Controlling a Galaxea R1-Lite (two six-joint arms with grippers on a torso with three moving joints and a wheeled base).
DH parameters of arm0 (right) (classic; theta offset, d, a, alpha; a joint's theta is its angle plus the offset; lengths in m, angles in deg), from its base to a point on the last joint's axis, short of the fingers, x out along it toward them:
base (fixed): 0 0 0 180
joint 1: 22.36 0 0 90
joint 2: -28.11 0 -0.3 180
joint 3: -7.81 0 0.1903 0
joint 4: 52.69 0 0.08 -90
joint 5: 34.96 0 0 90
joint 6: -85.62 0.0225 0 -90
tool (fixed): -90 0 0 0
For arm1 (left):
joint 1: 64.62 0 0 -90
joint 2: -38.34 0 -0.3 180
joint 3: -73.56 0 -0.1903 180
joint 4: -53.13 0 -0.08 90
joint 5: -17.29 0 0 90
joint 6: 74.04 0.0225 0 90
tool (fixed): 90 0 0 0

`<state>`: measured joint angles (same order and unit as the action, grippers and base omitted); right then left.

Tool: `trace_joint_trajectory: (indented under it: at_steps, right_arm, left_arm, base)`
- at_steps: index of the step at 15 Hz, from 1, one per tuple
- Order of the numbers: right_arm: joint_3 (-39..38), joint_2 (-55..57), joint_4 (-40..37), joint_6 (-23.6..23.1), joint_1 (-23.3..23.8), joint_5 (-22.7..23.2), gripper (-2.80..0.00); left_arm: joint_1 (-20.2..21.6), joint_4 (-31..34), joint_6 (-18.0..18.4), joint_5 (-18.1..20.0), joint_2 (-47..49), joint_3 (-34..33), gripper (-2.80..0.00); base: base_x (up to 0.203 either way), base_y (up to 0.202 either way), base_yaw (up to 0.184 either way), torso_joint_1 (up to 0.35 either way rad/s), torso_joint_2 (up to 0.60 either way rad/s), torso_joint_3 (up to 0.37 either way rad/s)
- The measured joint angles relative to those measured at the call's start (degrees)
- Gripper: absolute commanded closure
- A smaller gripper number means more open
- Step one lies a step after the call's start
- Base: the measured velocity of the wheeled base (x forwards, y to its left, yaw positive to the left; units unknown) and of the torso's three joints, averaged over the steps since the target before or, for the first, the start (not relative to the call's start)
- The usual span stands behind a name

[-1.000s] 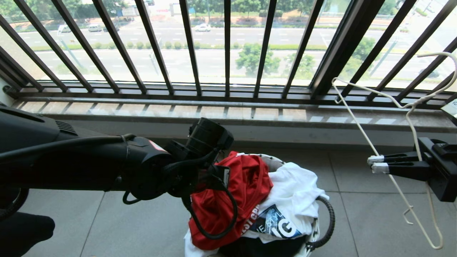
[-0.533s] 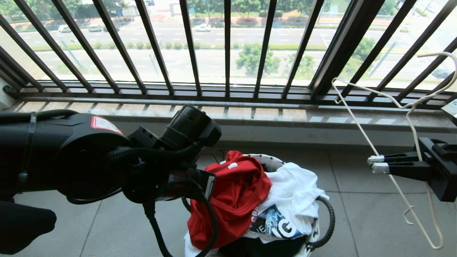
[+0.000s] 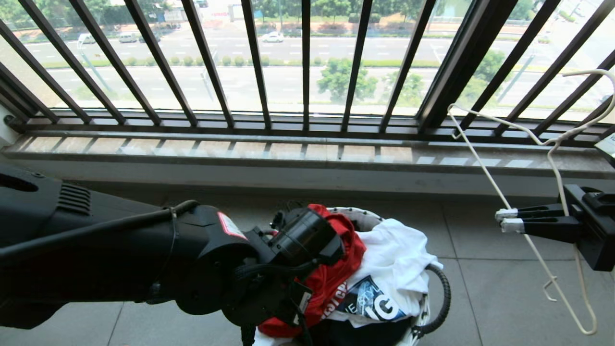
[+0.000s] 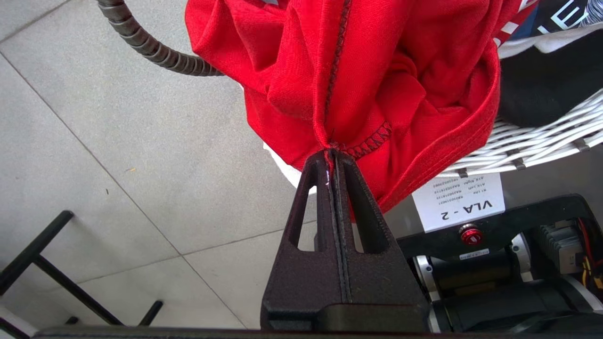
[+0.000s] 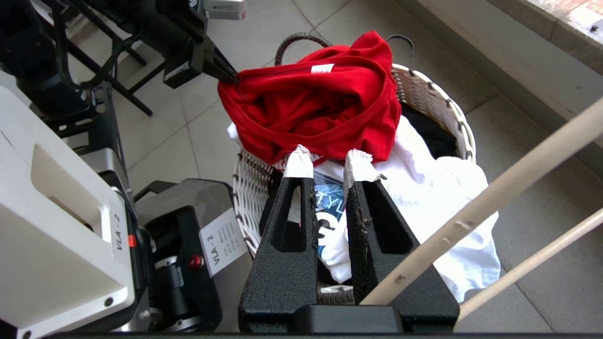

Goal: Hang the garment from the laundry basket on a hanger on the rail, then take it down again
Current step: Pick up clothes from the basket

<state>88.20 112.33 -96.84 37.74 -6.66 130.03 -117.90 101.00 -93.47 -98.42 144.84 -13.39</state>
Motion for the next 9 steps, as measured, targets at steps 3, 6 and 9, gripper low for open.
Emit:
trace_joint_trajectory:
  at_steps: [3, 6, 9]
  right_arm:
    - [0.02, 0.00, 0.01, -0.02, 0.04, 0.01, 0.00]
    - [0.02, 0.00, 0.01, 0.00, 0.04, -0.02, 0.00]
    - [0.02, 0.00, 0.01, 0.00, 0.04, -0.02, 0.00]
  left_arm:
    - [-0.80, -0.23, 0.03, -0.11, 0.53, -0.86, -2.80]
    - [-0.95, -0.36, 0.03, -0.14, 0.74, -1.03, -2.80]
    - [-0.93, -1.01, -0.09, -0.28, 1.21, -0.92, -2.80]
  base:
    - [0.000, 0.000, 0.000, 0.000, 0.00, 0.000]
    - [0.000, 0.000, 0.000, 0.000, 0.00, 0.000]
    - [0.000, 0.000, 0.000, 0.000, 0.00, 0.000]
